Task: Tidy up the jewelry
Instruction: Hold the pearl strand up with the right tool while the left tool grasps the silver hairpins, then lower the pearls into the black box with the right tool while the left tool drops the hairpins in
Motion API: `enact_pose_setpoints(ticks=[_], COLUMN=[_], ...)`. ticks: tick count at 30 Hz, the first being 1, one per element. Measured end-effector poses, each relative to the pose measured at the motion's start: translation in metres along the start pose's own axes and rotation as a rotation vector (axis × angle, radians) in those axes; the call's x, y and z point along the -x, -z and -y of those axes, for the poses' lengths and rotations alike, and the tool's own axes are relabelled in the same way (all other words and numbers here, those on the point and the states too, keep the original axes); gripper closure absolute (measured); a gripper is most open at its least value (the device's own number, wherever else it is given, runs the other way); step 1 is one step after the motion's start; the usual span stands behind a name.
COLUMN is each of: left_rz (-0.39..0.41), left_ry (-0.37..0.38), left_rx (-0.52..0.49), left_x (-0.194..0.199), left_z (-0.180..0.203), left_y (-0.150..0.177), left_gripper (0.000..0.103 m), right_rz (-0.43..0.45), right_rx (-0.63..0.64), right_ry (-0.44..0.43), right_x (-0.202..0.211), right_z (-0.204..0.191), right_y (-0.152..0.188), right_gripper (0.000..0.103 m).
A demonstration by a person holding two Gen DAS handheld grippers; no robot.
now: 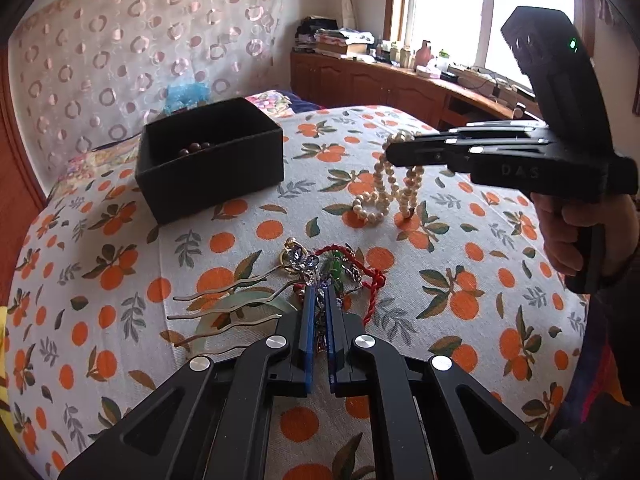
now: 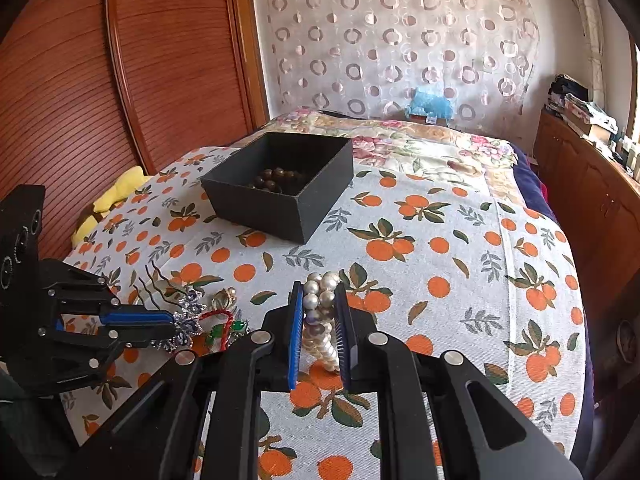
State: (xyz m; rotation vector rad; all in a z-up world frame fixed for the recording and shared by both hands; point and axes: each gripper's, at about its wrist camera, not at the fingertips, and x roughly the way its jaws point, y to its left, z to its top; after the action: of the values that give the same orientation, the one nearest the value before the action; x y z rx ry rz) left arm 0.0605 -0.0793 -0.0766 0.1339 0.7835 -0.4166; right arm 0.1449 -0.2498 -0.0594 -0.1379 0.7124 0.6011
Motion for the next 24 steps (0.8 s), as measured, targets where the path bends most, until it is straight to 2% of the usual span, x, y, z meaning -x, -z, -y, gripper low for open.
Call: enact_pose_setpoints(ticks=[9, 24], left_rz=[0.07, 0.139], left_ry=[-0.017, -0.097], left_rx=[0.045, 0.087], left_x=[0.026, 0.038], left_z=[-0.019, -0.06], left_y=[-0.01, -0.042], left_gripper=[0.099, 0.099], right_rz=[0.016, 0.137], right_rx=[0.016, 0.067], right_ry=[-0.007, -0.054], right_x=[0.002, 0.021], right_z=[-0.007, -0.03], right_y=[-0.01, -0.085], right_gripper=[0.087, 0.087])
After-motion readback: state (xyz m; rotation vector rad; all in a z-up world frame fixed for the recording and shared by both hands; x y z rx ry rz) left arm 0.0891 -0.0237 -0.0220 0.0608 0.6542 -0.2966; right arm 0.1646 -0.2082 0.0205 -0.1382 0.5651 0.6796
